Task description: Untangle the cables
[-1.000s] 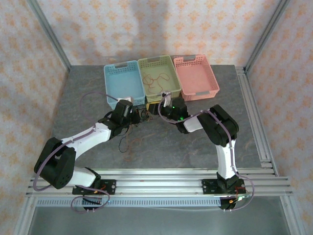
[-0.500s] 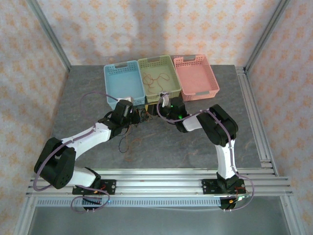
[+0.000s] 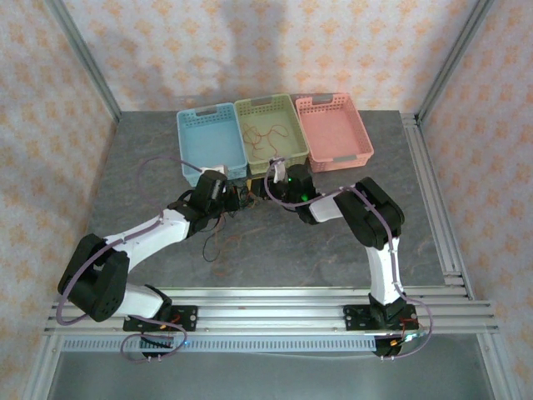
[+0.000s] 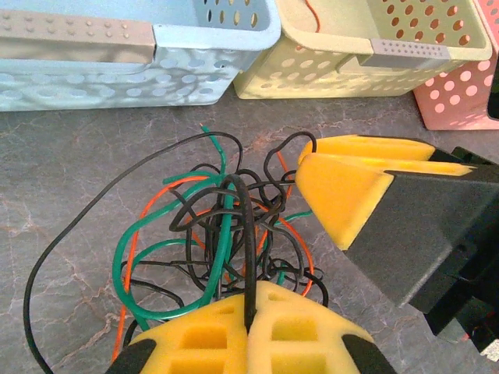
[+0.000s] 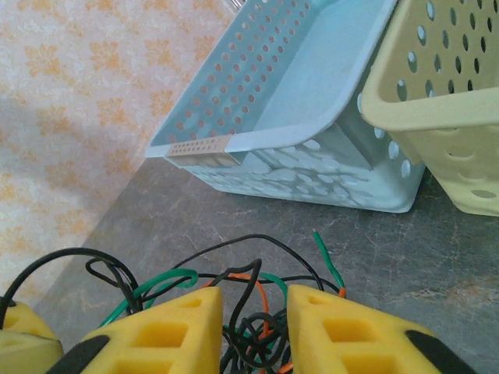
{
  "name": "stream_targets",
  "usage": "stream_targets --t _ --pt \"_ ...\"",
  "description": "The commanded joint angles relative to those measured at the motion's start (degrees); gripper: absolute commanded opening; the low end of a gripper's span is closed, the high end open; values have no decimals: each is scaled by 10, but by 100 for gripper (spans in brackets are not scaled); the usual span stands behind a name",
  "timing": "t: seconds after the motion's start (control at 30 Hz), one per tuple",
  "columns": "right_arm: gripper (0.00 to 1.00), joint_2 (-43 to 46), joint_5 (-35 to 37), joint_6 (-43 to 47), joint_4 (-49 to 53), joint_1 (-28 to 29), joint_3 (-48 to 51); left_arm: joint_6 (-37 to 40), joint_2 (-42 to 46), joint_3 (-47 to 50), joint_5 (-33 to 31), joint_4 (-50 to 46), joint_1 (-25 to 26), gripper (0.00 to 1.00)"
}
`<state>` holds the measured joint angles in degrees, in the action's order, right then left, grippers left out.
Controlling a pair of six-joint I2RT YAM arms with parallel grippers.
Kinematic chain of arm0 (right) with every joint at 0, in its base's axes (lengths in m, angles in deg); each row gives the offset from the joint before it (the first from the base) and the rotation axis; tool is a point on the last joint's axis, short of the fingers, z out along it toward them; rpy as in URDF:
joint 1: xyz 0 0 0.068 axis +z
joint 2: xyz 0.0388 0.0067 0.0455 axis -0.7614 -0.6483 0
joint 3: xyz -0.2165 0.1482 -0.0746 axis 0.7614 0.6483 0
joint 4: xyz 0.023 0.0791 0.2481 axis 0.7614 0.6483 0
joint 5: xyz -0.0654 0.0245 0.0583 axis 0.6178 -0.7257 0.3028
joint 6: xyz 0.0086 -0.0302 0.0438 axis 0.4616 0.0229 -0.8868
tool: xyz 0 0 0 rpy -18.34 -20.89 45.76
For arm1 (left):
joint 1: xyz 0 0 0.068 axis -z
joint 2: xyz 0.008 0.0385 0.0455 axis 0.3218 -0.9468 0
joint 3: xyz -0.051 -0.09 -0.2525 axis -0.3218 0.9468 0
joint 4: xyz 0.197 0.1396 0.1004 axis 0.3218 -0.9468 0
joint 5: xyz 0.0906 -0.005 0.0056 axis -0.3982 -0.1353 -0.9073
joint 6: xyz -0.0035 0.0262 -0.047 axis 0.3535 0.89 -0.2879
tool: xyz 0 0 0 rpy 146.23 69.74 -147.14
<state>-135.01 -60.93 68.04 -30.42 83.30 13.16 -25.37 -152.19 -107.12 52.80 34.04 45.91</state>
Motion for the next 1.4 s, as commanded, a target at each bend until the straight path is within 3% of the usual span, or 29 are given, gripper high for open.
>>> stream_targets --t 0.0,0.43,0.63,0.73,0.9,1.1,1.37 --pt "24 -5 -1 13 4 4 -12 15 16 -2 -3 23 3 0" --pt "0 23 67 50 23 5 9 15 15 -5 -17 13 3 0" --pt "0 46 117 64 -16 2 43 14 20 -2 -32 10 3 0" --pt "0 64 170 68 -53 -1 74 6 27 2 -61 1 3 0" --pt "0 97 318 58 -98 -16 132 -17 52 15 -127 -29 -3 0" --pt "0 121 446 53 -121 -25 175 -35 140 39 -172 -116 -25 0" --pt "0 134 525 47 -96 -31 188 -45 334 55 -268 -251 -28 0"
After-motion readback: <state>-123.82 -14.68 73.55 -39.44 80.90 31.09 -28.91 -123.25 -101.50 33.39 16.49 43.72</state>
